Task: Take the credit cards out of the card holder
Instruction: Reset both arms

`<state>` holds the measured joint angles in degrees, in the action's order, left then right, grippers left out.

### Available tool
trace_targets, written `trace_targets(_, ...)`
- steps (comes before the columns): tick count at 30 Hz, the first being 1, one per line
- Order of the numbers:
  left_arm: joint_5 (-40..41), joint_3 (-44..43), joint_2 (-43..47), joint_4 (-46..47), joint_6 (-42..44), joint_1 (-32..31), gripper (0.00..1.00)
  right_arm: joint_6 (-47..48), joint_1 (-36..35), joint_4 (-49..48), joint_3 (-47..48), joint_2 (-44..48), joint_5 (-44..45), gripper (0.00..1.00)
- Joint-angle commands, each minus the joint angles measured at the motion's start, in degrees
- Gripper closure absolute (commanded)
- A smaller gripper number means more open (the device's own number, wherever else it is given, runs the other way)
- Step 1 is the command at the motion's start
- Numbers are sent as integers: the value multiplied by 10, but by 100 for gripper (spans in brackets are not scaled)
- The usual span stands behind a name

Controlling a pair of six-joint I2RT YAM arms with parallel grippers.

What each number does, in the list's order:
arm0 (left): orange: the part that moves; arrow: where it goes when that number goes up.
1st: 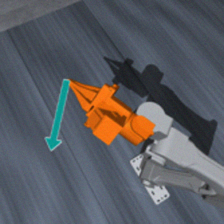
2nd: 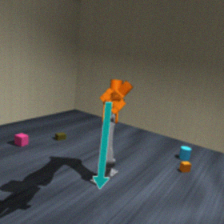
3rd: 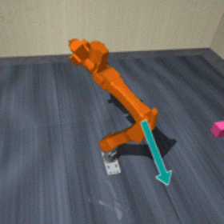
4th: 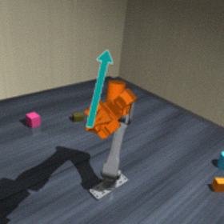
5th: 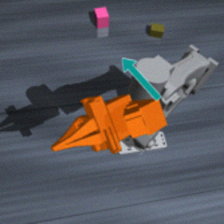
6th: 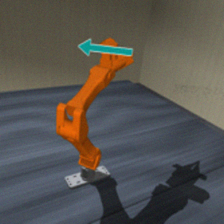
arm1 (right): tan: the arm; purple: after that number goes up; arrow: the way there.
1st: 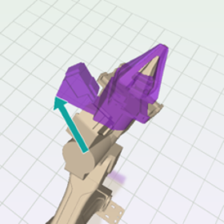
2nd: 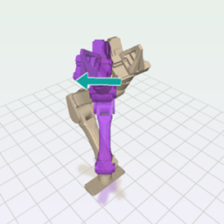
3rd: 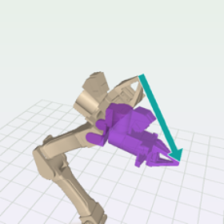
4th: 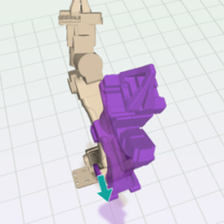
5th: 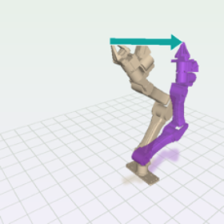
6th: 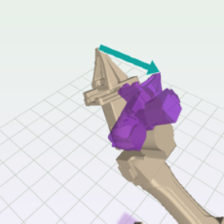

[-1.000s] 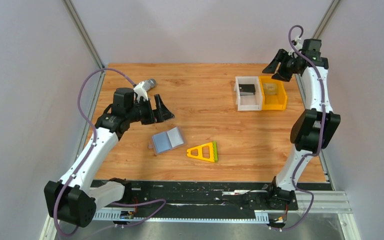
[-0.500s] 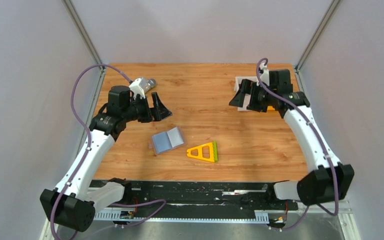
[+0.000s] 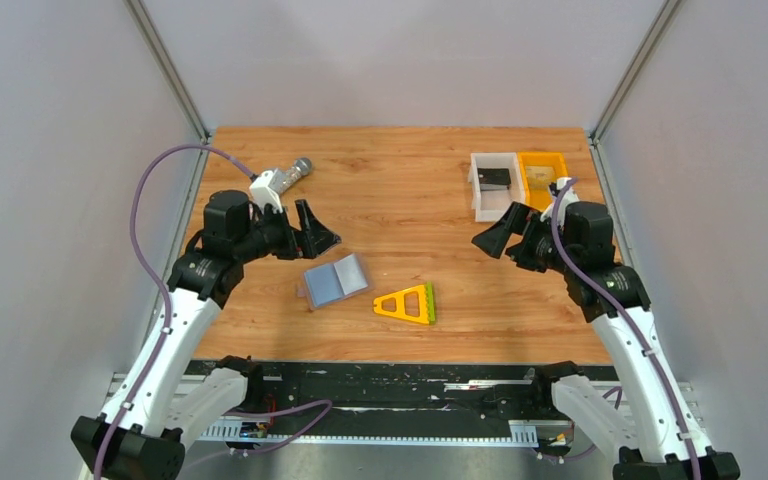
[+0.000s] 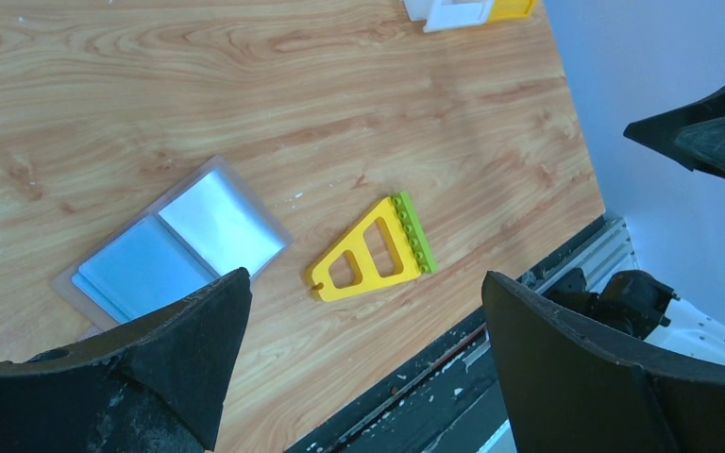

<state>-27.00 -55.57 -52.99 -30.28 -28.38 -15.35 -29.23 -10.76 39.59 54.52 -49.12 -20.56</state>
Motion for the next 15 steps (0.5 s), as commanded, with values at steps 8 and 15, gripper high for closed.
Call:
trace_targets(8,-5,55,51,33,-11,-2,0,-56,-2,-43,-26,70,4,0)
trace_targets(15,-3,63,57,31,-6,-2,0,-57,-2,-45,-27,75,9,0)
